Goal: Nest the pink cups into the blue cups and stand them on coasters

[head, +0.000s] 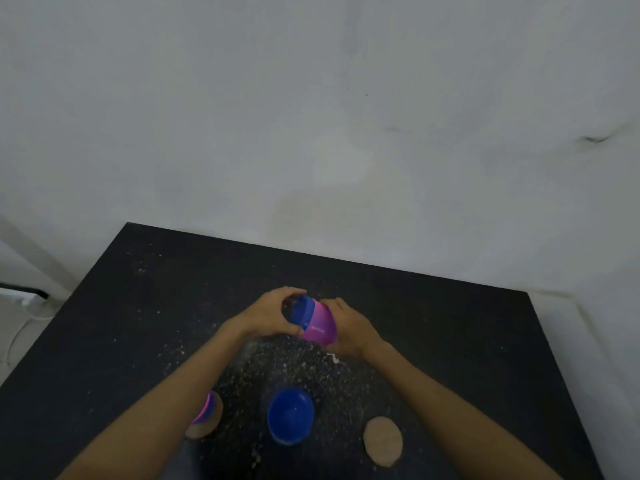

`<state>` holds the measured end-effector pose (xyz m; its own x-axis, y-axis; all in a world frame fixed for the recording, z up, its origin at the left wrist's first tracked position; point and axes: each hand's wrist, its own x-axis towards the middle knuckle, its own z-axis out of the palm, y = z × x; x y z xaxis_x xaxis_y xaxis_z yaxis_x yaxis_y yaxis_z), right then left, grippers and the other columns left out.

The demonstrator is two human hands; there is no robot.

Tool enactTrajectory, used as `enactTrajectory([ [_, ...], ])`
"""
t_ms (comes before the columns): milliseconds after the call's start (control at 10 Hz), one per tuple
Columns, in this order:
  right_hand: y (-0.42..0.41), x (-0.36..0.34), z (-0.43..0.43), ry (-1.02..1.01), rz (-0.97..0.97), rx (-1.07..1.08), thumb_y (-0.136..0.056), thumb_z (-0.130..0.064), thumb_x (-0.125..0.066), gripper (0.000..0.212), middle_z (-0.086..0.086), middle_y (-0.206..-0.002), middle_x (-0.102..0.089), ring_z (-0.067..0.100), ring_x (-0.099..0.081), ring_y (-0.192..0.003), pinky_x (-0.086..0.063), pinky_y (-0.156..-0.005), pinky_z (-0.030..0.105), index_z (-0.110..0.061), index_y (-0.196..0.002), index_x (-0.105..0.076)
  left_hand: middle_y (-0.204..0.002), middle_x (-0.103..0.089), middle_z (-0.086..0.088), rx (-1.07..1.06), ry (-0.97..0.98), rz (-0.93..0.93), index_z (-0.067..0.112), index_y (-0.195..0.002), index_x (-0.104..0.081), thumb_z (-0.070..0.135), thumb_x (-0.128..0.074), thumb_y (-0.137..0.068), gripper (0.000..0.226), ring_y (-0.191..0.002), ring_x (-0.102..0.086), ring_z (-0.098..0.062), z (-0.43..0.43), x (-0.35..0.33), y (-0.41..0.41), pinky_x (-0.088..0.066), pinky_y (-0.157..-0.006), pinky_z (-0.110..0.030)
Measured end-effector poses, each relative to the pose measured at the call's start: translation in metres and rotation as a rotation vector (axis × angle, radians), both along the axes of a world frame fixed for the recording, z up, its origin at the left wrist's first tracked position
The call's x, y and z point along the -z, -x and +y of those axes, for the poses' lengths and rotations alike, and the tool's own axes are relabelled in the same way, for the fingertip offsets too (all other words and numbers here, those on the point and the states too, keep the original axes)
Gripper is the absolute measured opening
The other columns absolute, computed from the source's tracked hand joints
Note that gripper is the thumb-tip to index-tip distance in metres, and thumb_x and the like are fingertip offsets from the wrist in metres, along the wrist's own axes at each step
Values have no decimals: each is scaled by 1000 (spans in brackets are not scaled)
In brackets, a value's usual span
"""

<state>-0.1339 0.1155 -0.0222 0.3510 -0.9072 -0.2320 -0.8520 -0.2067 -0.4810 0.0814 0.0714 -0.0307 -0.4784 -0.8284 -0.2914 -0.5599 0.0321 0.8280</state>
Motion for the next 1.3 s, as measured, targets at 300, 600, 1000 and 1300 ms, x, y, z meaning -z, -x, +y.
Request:
enactTrajectory([
  [300, 46, -18, 79, -17, -176, 230, -63, -31, -86, 89, 4, -135, -48, 16, -52, -117, -51, -99, 38, -21, -137, -38, -125, -46, 7, 21, 12, 164, 35, -126, -40, 33, -84, -63, 78, -109, -54, -12, 69, -18, 71, -51, -79, -20],
  [600, 125, -24, 133, -178, 94, 384, -67, -26, -83, 102, 9, -150, -32, 26, -41, -133, -41, -109, 41, -19, -148, -22, -121, -44, -4, 227, 152, -22, 23, -129, -42, 18, -84, -58, 82, -109, -51, -19, 122, -6, 143, -48, -88, -28],
  [1000, 161, -25, 165, -218, 86, 442, -81, -28, -74, 88, 12, -151, -29, 26, -48, -127, -45, -103, 36, -22, -149, -19, -128, -37, -1, 329, 145, -234, 28, -134, -39, 17, -82, -59, 87, -121, -37, -20, 182, 31, 175, -46, -99, -37],
  [1300, 156, -33, 150, -187, 31, 420, -81, -30, -72, 84, 14, -149, -32, 28, -49, -125, -44, -99, 34, -18, -148, -22, -147, -24, -4, 392, 84, -268, 31, -146, -21, 37, -80, -67, 98, -134, -29, -25, 190, 21, 184, -40, -108, -41],
])
